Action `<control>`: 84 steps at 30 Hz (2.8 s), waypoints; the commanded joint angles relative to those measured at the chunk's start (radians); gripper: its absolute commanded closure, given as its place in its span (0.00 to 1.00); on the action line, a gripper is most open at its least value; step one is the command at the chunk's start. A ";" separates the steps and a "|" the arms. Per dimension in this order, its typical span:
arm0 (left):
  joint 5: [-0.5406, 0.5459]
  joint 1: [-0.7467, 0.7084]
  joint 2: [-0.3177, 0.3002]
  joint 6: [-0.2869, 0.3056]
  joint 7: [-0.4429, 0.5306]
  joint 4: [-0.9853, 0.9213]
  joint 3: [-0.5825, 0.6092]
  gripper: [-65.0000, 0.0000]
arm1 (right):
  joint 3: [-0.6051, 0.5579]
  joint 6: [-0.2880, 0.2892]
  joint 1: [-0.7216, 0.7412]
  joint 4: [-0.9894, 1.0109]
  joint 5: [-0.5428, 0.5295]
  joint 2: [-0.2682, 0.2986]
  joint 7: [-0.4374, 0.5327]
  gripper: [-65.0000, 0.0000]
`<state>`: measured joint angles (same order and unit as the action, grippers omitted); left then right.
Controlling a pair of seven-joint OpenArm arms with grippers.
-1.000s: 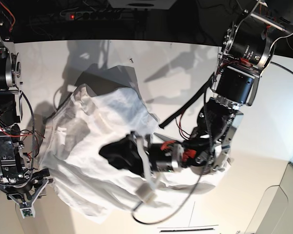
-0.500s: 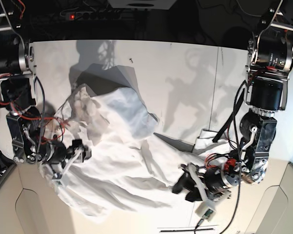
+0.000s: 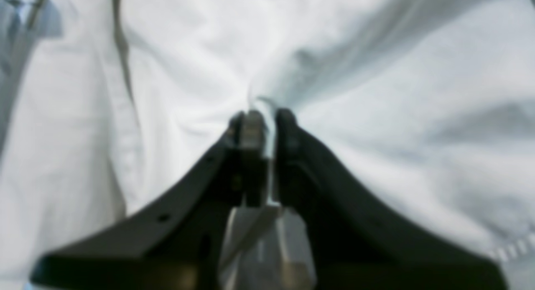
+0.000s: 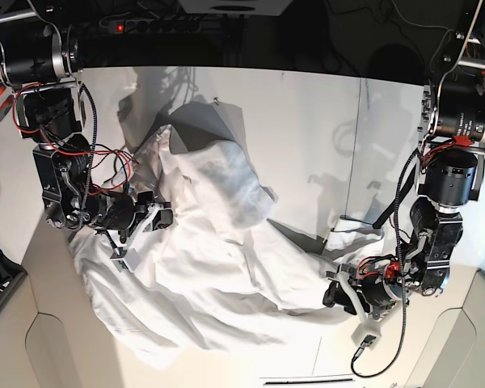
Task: Layout the t-shirt on the table in an organized manner, then fold the t-shirt properly
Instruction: 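Lower the white t-shirt onto the table with both grippers, draping it flat, then drag the shirt edge with the left gripper away from the right gripper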
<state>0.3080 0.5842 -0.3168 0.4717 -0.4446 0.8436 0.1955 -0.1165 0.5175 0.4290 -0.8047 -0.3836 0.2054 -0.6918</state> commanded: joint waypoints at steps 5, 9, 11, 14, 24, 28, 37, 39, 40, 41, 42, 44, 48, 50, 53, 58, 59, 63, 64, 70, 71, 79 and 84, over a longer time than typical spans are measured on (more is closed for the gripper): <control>0.013 0.031 -0.016 0.000 0.021 0.013 -0.005 0.48 | -0.003 -0.029 -0.003 0.003 0.119 0.095 -0.068 0.94; 0.013 0.030 -0.016 -0.001 0.020 0.013 -0.005 0.48 | -0.003 -0.075 0.006 0.003 0.161 0.163 -0.064 0.94; 0.014 0.031 -0.016 0.000 0.018 0.013 -0.005 0.48 | -0.003 -0.106 0.014 0.003 0.193 0.186 -0.064 0.94; 0.026 0.030 -0.013 0.000 0.018 0.013 -0.005 0.48 | -0.003 -0.129 0.036 0.003 0.200 0.209 -0.064 0.94; 0.156 0.024 0.051 0.181 -0.237 0.012 -0.005 0.48 | -0.003 -0.127 0.095 0.003 0.182 0.196 -0.059 0.94; 0.204 0.024 0.027 0.226 -0.312 0.013 0.042 0.48 | -0.003 -0.129 0.094 0.003 0.182 0.196 -0.049 0.94; 0.090 0.018 -0.053 0.059 -0.158 0.011 0.074 0.48 | -0.003 -0.128 0.094 0.003 0.182 0.196 -0.049 0.94; 0.092 0.001 -0.050 0.059 -0.157 0.008 0.074 0.48 | -0.003 -0.128 0.094 0.003 0.182 0.196 -0.049 0.94; 0.092 -0.008 -0.048 0.057 -0.152 0.005 0.074 0.48 | -0.003 -0.128 0.094 0.003 0.182 0.196 -0.049 0.94; 0.091 -0.021 -0.045 0.047 -0.138 -0.001 0.074 0.48 | -0.003 -0.128 0.094 0.003 0.182 0.196 -0.049 0.94; 0.090 -0.031 -0.042 0.035 -0.118 -0.008 0.074 0.48 | -0.003 -0.128 0.094 0.003 0.182 0.196 -0.049 0.94; 0.077 -0.045 -0.034 0.011 -0.066 -0.031 0.074 0.48 | -0.003 -0.128 0.094 0.003 0.182 0.196 -0.049 0.94; 0.005 -0.050 -0.007 -0.036 0.000 -0.085 0.074 0.48 | -0.003 -0.128 0.094 0.003 0.182 0.196 -0.049 0.94; 0.005 -0.050 0.010 -0.034 -0.001 -0.099 0.074 0.48 | -0.003 -0.128 0.094 0.003 0.181 0.196 -0.049 0.94; 0.010 -0.050 0.035 -0.018 -0.001 -0.104 0.074 0.48 | -0.003 -0.128 0.094 0.003 0.182 0.196 -0.048 0.94; 0.010 -0.034 0.060 0.033 -0.004 -0.104 0.074 0.50 | -0.003 -0.128 0.094 0.003 0.182 0.196 -0.049 0.94; 0.009 -0.031 0.063 0.039 -0.004 -0.104 0.074 0.57 | -0.003 -0.128 0.094 0.003 0.182 0.196 -0.048 0.94; 0.009 -0.031 0.062 0.041 0.001 -0.104 0.074 1.00 | -0.003 -0.128 0.094 0.003 0.182 0.196 -0.048 0.94; 0.008 -0.031 0.061 0.041 0.006 -0.104 0.074 1.00 | -0.003 -0.128 0.094 0.003 0.182 0.196 -0.049 0.94; -0.107 0.063 0.026 0.016 0.082 -0.102 0.074 1.00 | -0.003 -0.128 0.094 0.003 0.182 0.196 -0.049 0.94; -0.106 0.093 0.014 -0.002 0.082 -0.102 0.074 1.00 | -0.003 -0.128 0.094 0.003 0.182 0.196 -0.049 0.94; -0.095 0.286 -0.038 -0.019 0.063 -0.102 0.074 1.00 | -0.003 -0.128 0.094 0.003 0.186 0.196 -0.049 0.94; -0.081 0.330 -0.038 0.038 0.083 -0.103 0.074 1.00 | -0.003 -0.128 0.093 0.003 0.186 0.196 -0.049 0.94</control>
<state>0.2176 0.8776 -0.3462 0.5133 -0.3866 0.7246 0.2745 -0.1192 0.3962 0.5079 -0.8001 -0.2153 0.3904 -0.7265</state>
